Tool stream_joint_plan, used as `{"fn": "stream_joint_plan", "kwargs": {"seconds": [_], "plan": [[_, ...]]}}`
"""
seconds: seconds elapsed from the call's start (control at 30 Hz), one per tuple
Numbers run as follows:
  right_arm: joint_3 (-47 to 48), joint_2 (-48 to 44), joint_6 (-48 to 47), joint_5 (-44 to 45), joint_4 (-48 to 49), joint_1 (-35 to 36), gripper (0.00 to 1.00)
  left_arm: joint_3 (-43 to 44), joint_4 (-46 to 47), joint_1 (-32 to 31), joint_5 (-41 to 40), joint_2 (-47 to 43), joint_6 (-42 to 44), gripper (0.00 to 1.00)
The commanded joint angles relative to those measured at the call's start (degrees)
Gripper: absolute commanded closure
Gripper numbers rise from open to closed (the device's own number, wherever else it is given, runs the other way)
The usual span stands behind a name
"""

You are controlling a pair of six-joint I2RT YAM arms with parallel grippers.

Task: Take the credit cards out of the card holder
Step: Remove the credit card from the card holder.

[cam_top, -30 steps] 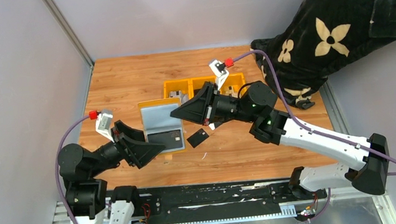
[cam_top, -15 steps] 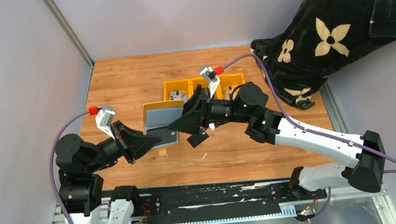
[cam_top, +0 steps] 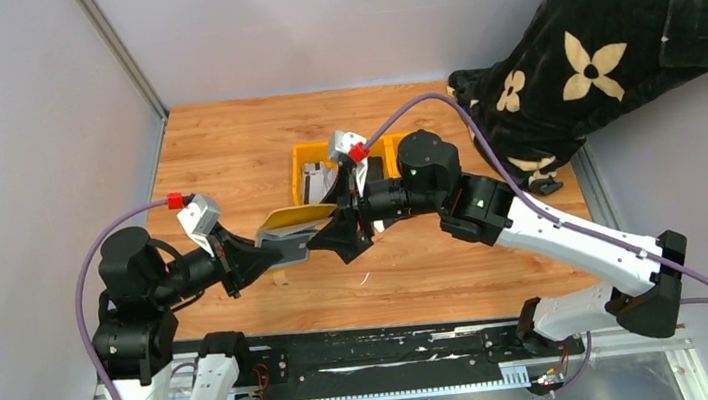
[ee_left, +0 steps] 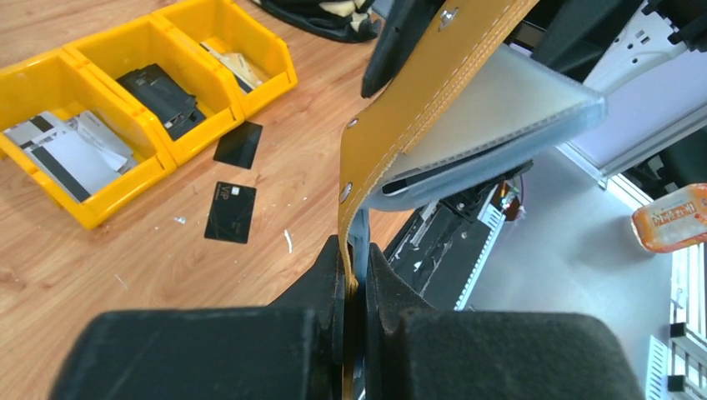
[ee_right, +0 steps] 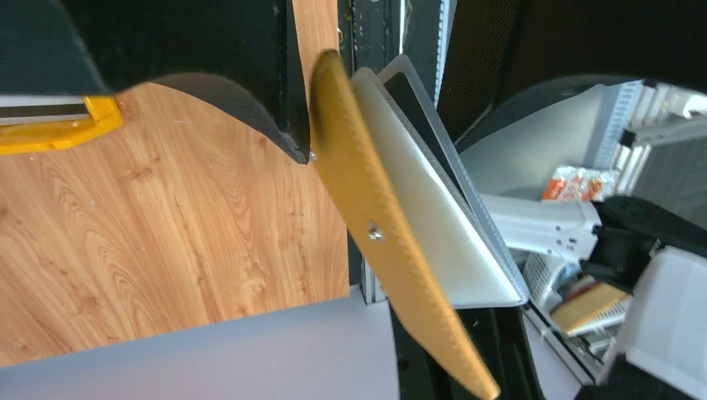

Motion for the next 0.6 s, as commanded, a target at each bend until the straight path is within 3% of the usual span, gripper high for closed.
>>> {"fn": "stream_joint_plan", "kwargs": {"seconds": [0.0, 0.1, 0.3, 0.57], "plan": [[4.1, 0.8, -9.6, 2.7, -7.1, 3.6, 0.42, 1.7, -1.2, 0.1, -0.1, 0.3, 2.4, 1.00], [5.2, 1.7, -12.0, 6.8, -7.8, 5.9, 0.48, 1.7, -1.1, 0.2, 0.0, 0.2, 2.6, 1.00], [5.1, 0.9, -17.7, 15.0, -4.8, 9.5, 0.48, 1.5, -1.2, 0.2, -0.7, -0.8, 4.3, 1.00], [9.4, 3.8, -20.7, 14.4, -7.8, 9.9, 0.63, 1.8, -4.0, 0.2, -0.5, -1.7, 9.2, 1.00]]}}
